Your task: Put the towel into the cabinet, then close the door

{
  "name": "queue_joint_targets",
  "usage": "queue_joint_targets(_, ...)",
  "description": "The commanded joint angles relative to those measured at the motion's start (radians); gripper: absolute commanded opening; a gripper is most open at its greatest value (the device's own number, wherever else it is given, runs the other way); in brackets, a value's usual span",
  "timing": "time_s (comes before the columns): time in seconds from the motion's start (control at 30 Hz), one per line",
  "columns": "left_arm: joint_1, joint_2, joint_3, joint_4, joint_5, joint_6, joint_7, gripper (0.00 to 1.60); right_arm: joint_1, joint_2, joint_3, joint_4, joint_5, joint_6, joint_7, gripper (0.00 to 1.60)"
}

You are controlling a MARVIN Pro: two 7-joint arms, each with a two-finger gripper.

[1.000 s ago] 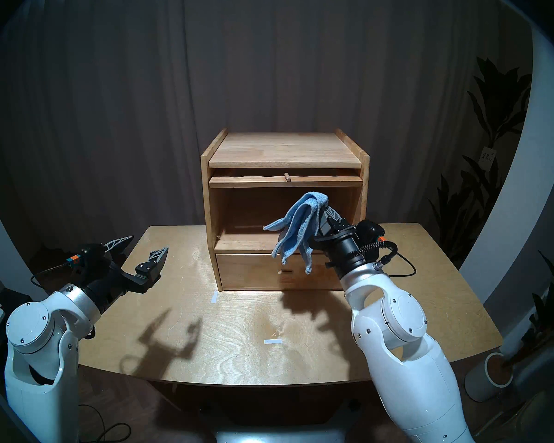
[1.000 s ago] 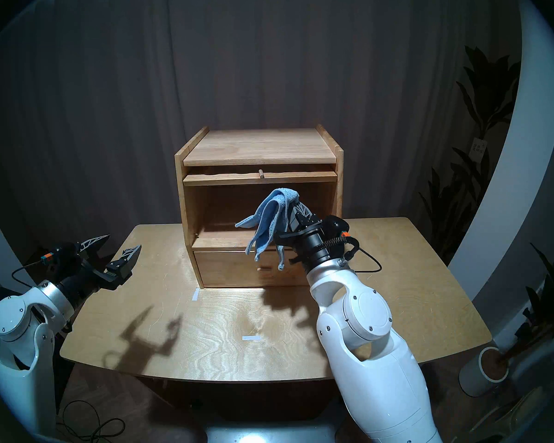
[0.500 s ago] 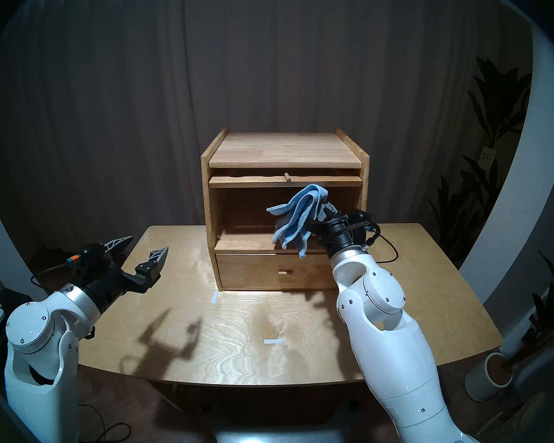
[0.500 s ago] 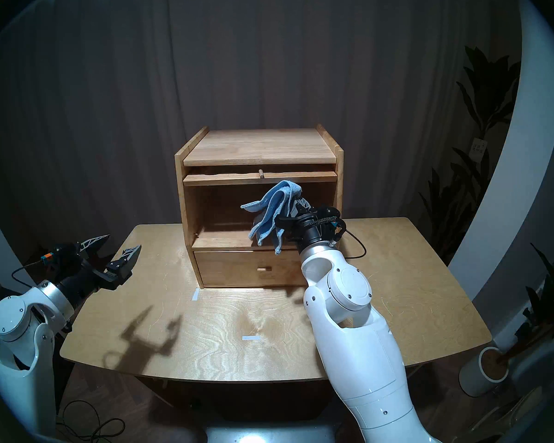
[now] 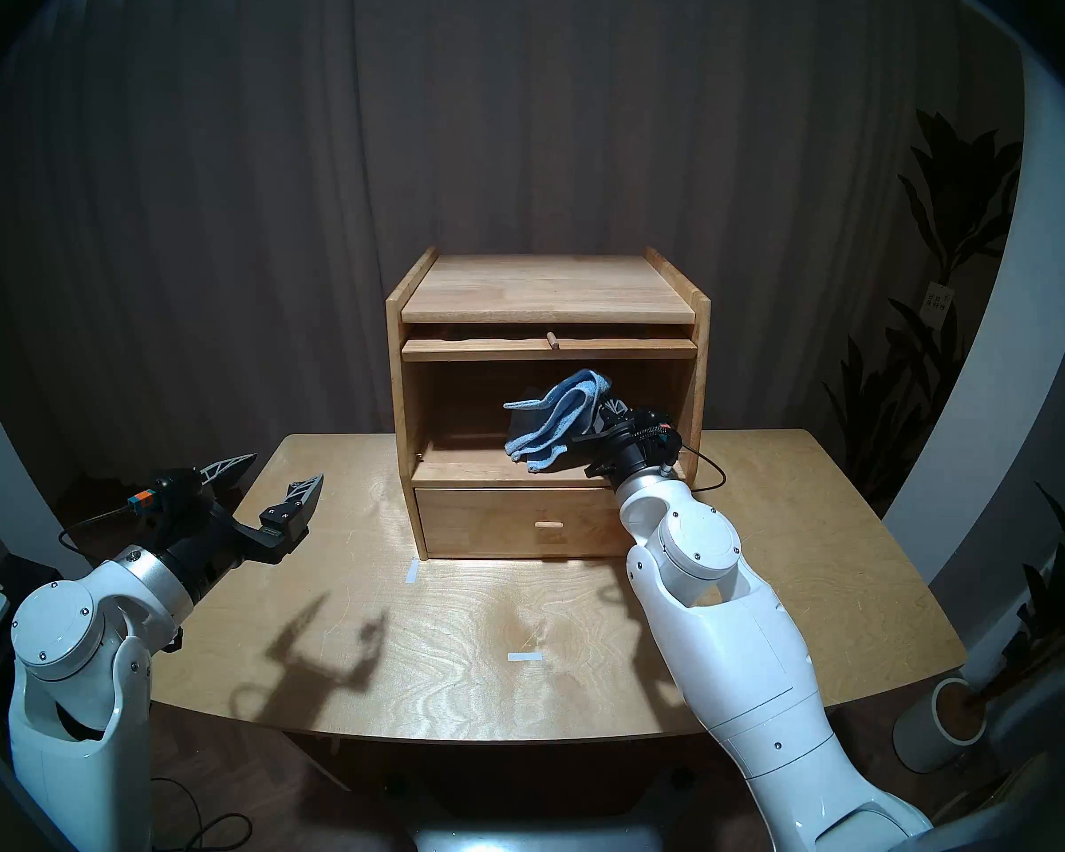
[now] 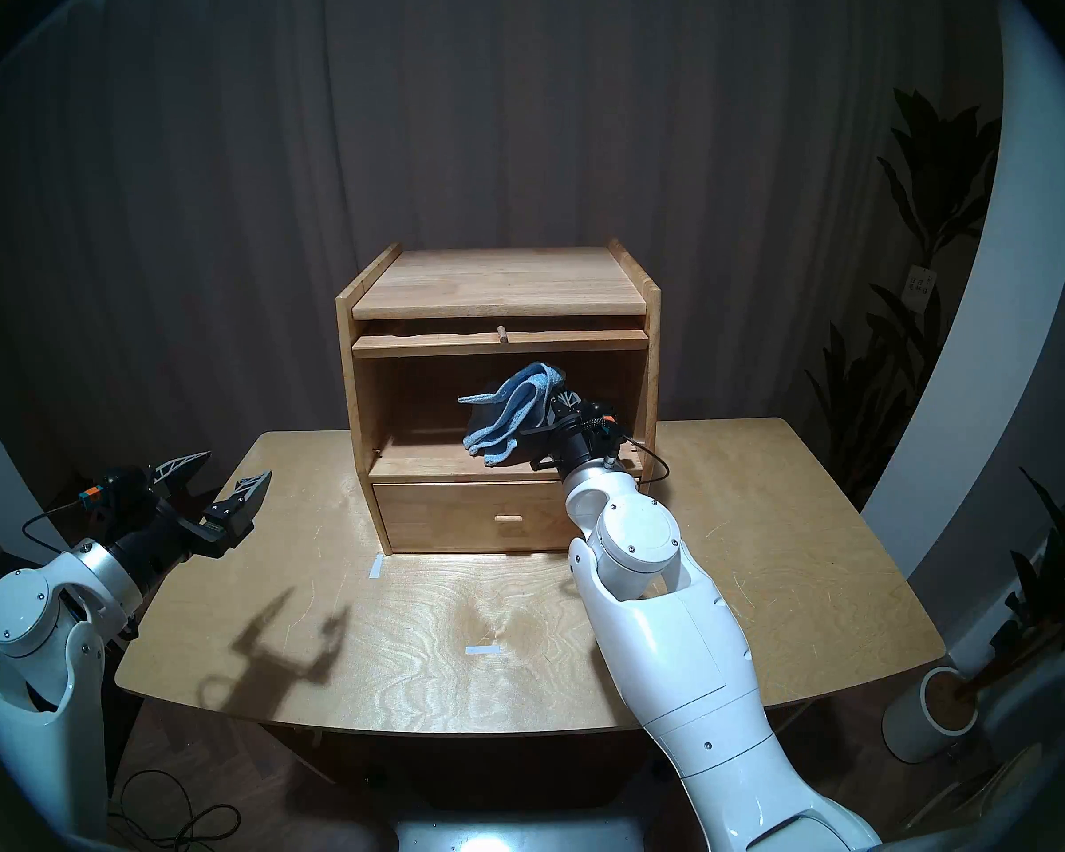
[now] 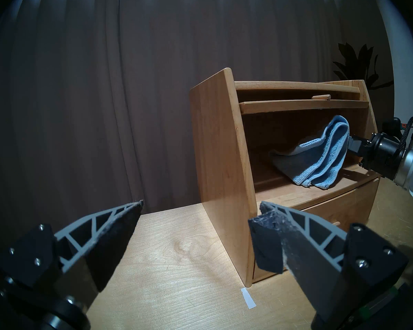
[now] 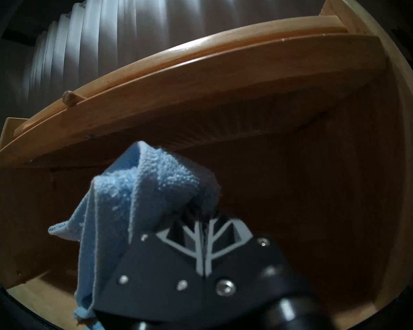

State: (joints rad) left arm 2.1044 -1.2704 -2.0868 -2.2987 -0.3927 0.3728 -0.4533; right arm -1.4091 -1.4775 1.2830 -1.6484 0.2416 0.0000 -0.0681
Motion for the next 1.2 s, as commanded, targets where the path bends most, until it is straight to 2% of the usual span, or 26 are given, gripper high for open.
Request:
queue_joint_targets(0.0, 0.0, 0.0, 0.001, -0.016, 0.001, -0.003, 0.0, 1.6, 0.11, -0.003, 0.007, 0.014, -0.085, 0.007, 0.043, 0.0)
queue_joint_targets(0.23, 0.001, -0.001, 0.001, -0.018, 0.002, -0.004, 0.001, 1.6, 0.181, -0.041, -0.009, 0.17, -0.142, -0.006, 0.061, 0.0)
queue_joint_targets(0.47, 0.002, -0.001, 0.001, -0.018, 0.002, -0.004, 0.002, 1.6, 0.24, -0.062, -0.032, 0.302, -0.157, -0.04, 0.049, 0.0)
queue_joint_targets(0.83, 0.001, -0.001, 0.001, -0.017, 0.002, -0.004, 0.002, 1.6, 0.304, -0.077, -0.04, 0.382, -0.171, -0.072, 0.045, 0.0)
queue_joint_targets(1.0, 0.001, -0.001, 0.001, -0.017, 0.002, -0.004, 0.002, 1.6, 0.36, -0.08, -0.035, 0.463, -0.181, -0.077, 0.039, 0.0)
queue_joint_targets(1.17, 0.001, 0.0, 0.001, -0.017, 0.001, -0.004, 0.002, 1.6, 0.378, -0.097, -0.006, 0.496, -0.198, -0.066, 0.041, 0.0)
